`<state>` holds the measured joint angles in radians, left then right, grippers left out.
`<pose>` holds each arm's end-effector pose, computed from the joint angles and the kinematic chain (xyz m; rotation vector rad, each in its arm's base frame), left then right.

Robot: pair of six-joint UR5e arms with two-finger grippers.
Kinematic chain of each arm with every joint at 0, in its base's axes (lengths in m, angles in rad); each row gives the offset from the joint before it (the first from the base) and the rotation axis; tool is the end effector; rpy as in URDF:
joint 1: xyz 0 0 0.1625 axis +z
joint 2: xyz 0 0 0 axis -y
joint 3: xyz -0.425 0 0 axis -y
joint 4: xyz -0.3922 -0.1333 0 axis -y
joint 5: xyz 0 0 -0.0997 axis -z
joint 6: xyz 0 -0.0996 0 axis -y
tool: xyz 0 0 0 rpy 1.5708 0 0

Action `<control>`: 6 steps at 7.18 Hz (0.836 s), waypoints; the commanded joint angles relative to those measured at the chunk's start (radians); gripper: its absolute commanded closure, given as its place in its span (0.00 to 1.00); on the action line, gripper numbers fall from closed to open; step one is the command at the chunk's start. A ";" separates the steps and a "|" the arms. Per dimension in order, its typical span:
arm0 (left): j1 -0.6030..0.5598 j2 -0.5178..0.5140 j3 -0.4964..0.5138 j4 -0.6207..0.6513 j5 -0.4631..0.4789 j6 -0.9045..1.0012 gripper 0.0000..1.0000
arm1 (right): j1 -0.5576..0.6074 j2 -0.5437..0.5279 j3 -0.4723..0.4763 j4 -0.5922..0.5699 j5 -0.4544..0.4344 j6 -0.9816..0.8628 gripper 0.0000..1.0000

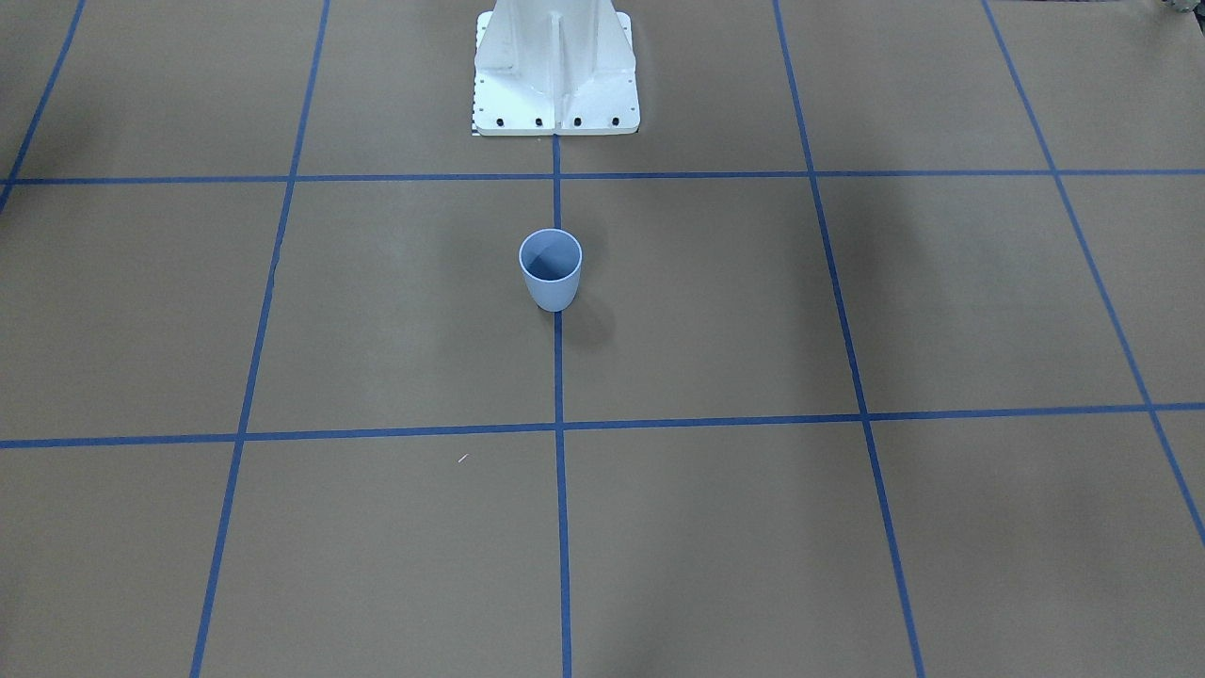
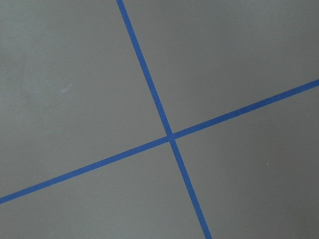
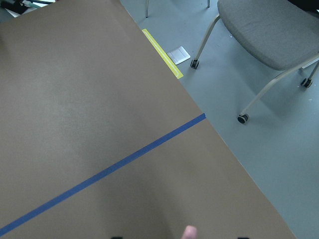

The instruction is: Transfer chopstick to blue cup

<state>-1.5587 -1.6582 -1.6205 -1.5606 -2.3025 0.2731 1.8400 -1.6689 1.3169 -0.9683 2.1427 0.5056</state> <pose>-0.0603 -0.5347 0.5932 0.2162 0.7118 0.3184 0.1946 -0.4068 0.7771 0.1783 -0.6055 0.6779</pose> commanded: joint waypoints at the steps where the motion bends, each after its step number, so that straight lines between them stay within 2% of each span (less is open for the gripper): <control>1: 0.000 0.000 -0.015 0.007 0.000 0.000 0.01 | -0.010 0.000 -0.020 -0.001 0.005 0.022 0.17; 4: 0.000 -0.002 -0.016 0.005 0.000 0.000 0.01 | -0.021 0.000 -0.036 0.000 0.003 0.042 0.17; 5: 0.000 -0.002 -0.016 0.005 0.000 0.000 0.01 | -0.021 0.000 -0.039 0.003 0.003 0.044 0.30; 6: 0.000 -0.002 -0.016 0.005 0.000 -0.002 0.01 | -0.022 0.000 -0.039 0.016 0.003 0.045 0.50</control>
<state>-1.5585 -1.6597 -1.6367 -1.5554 -2.3025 0.2726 1.8195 -1.6690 1.2793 -0.9633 2.1461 0.5480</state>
